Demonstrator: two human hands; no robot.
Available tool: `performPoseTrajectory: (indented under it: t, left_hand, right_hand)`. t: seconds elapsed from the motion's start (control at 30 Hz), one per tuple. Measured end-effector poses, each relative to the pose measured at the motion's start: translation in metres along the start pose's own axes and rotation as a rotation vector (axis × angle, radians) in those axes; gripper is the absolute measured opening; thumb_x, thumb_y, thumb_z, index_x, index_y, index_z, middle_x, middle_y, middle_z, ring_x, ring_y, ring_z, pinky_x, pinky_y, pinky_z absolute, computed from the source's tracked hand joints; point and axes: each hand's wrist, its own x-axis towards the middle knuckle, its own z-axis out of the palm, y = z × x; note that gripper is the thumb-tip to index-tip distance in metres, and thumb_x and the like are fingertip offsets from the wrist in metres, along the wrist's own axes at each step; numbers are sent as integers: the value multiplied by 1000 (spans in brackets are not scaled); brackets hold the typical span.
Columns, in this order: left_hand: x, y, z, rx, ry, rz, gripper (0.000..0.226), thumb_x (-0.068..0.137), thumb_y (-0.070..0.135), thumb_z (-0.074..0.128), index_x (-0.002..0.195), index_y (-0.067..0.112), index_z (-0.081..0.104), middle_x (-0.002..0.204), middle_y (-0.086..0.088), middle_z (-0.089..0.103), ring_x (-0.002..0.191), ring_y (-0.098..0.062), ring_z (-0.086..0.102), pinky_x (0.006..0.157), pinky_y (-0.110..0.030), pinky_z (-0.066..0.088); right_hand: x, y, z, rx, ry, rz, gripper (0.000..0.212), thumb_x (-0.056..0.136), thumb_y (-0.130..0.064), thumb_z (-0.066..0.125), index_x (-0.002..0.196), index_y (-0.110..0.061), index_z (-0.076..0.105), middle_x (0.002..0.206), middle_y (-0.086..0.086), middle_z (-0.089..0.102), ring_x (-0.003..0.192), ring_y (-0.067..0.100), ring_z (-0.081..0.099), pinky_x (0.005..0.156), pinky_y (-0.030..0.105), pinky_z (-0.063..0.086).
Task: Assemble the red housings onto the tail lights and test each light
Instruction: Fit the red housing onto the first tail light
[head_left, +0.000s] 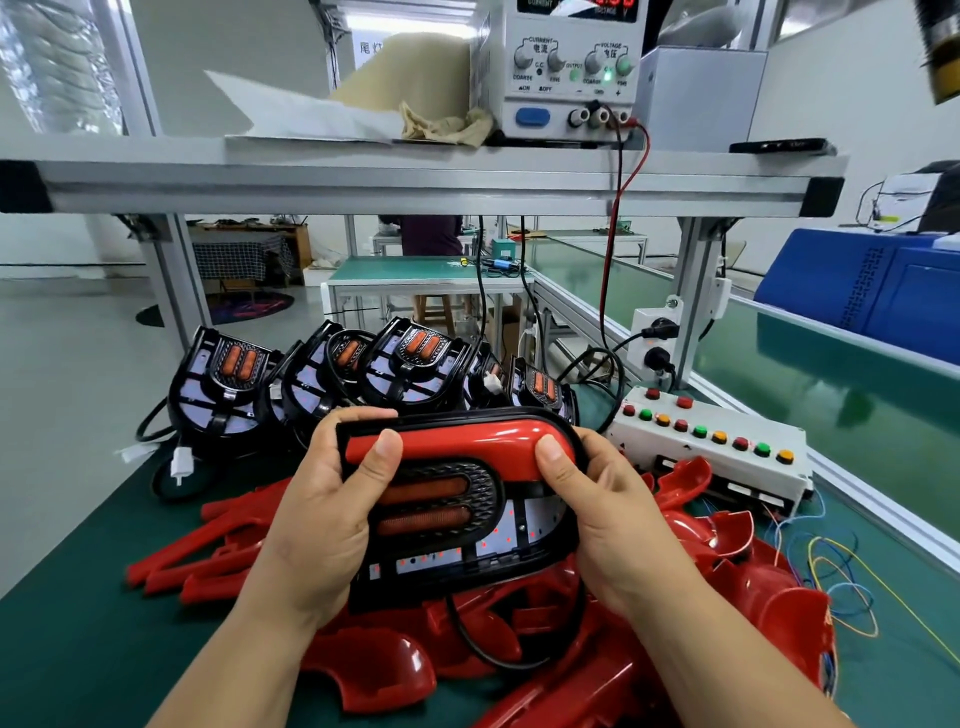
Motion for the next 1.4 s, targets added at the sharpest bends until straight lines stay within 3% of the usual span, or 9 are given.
performPoseTrajectory:
  t: [0.1, 0.3, 0.57, 0.63, 0.77, 0.93, 1.07, 1.17, 1.4]
  left_hand:
    - [1, -1, 1, -6, 28, 14, 28, 77, 36, 64, 104, 26, 61, 95, -19, 74, 81, -40, 73, 58, -43, 60]
    - [1, -1, 2, 7, 63, 26, 36, 75, 37, 67, 107, 23, 59, 95, -18, 74, 80, -42, 73, 59, -46, 60]
    - [3, -2, 2, 21, 120, 36, 28, 73, 37, 70, 98, 26, 65, 93, -18, 74, 82, -43, 72, 62, -51, 59]
    - [4, -2, 3, -2, 122, 23, 20, 77, 33, 67, 96, 26, 65, 92, -17, 74, 80, -42, 73, 59, -49, 59]
    - [3, 4, 3, 18, 65, -7, 41, 76, 37, 66, 111, 19, 57, 97, -13, 75, 83, -35, 74, 59, -40, 60]
    - [-1, 10, 6, 55, -10, -2, 47, 70, 40, 69, 112, 23, 55, 97, -10, 75, 83, -32, 75, 60, -34, 60]
    - [-5, 12, 7, 97, -58, 17, 48, 66, 46, 75, 109, 31, 59, 101, -4, 75, 89, -25, 74, 65, -29, 60]
    - [-5, 11, 10, 103, -37, 56, 51, 69, 40, 68, 114, 22, 53, 97, -2, 75, 83, -26, 75, 61, -29, 60]
    - [-4, 9, 9, 62, 23, 50, 30, 72, 38, 66, 100, 28, 61, 94, -12, 75, 79, -35, 74, 58, -36, 60]
  right_hand:
    - [0, -1, 1, -2, -7, -5, 40, 78, -23, 66, 111, -3, 59, 102, 17, 73, 90, 26, 71, 81, 37, 59]
    - [2, -1, 2, -23, -5, 3, 42, 79, -25, 66, 113, -2, 57, 104, 20, 72, 90, 29, 71, 79, 40, 59]
    - [3, 2, 2, -7, -4, -4, 42, 79, -29, 69, 112, -4, 58, 101, 17, 73, 87, 27, 72, 70, 34, 58]
    - [3, 2, 3, -14, -5, 4, 45, 79, -31, 69, 113, -4, 58, 102, 17, 73, 88, 28, 72, 70, 34, 58]
    - [4, -1, 3, -18, 5, 27, 50, 75, -35, 76, 112, -6, 60, 103, 15, 73, 91, 27, 72, 72, 31, 58]
    - [5, -4, 4, -25, 46, 32, 64, 63, -33, 88, 114, -7, 61, 103, 15, 73, 92, 28, 72, 74, 30, 57]
    - [4, -4, 3, -24, 89, 0, 57, 62, -32, 83, 108, -7, 63, 98, 14, 74, 86, 26, 73, 70, 27, 57]
    - [3, -3, 3, -51, 82, -15, 56, 65, -33, 87, 109, -9, 63, 101, 15, 74, 91, 29, 72, 72, 28, 57]
    - [1, -2, 4, -66, 65, 42, 59, 63, -32, 89, 110, -10, 62, 103, 14, 73, 93, 30, 72, 72, 30, 58]
